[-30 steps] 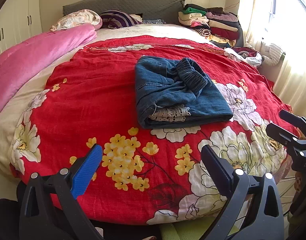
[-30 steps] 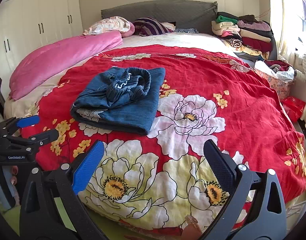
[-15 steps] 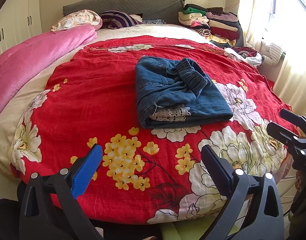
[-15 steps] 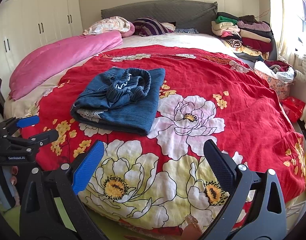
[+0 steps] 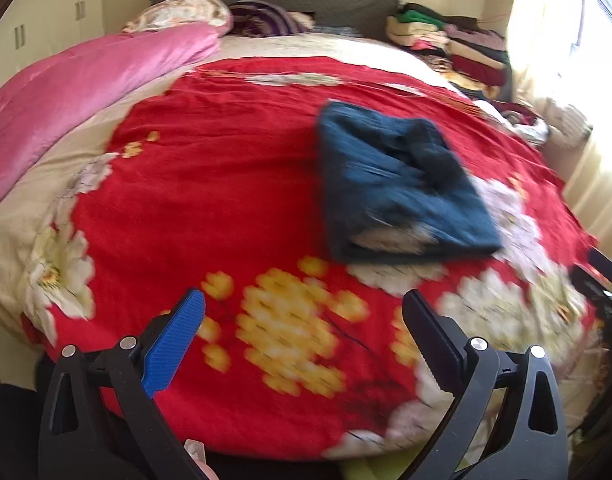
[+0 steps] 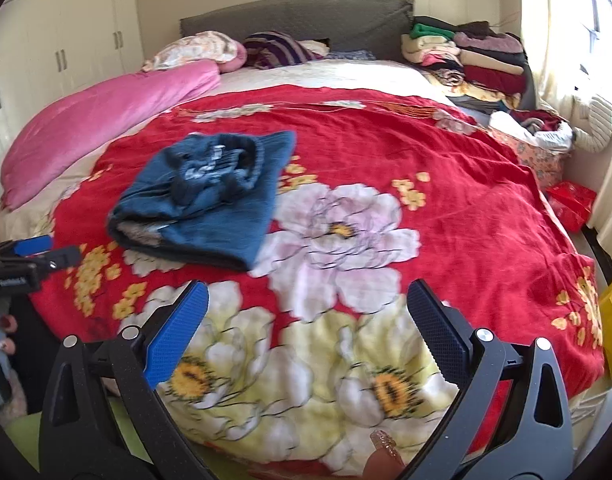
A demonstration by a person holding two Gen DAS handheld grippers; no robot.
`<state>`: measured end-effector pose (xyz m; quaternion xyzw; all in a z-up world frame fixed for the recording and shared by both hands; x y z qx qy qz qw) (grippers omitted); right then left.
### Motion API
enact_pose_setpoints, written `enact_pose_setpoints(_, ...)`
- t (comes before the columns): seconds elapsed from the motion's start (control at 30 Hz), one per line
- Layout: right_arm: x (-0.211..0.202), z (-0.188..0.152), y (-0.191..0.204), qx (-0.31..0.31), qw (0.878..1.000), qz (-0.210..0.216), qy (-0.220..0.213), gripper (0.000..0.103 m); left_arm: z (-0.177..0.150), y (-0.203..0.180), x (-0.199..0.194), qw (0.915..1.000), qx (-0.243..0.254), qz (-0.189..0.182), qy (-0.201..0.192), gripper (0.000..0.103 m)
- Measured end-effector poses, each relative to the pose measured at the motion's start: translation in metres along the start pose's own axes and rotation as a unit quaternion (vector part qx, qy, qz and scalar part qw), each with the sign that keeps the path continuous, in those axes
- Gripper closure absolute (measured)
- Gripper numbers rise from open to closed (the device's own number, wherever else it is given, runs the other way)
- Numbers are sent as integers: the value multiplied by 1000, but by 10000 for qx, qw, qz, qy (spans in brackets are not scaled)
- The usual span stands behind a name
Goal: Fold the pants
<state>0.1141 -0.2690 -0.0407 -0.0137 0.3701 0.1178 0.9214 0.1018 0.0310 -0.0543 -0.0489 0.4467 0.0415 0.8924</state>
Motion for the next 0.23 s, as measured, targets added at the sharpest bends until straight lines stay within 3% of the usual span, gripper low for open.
enact_pose_setpoints(0.1,14,14,-39,244,9991,-342,21,9,28,48,22,9984,-197,521,37,4)
enact_pose_setpoints(0.23,45,40,-128,836,9918,-951,161,9,75,124,56,9909,-506,1240,114,4)
Point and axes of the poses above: each gripper's, at about its wrist camera, not at the fingertips, and x roughly the way its jaws point, y to its left, z to its top, the point moved 6 cm from there along x, roughly the way its jaws point, and after that the axes turned 3 degrees about y, right-handed, at the moved point
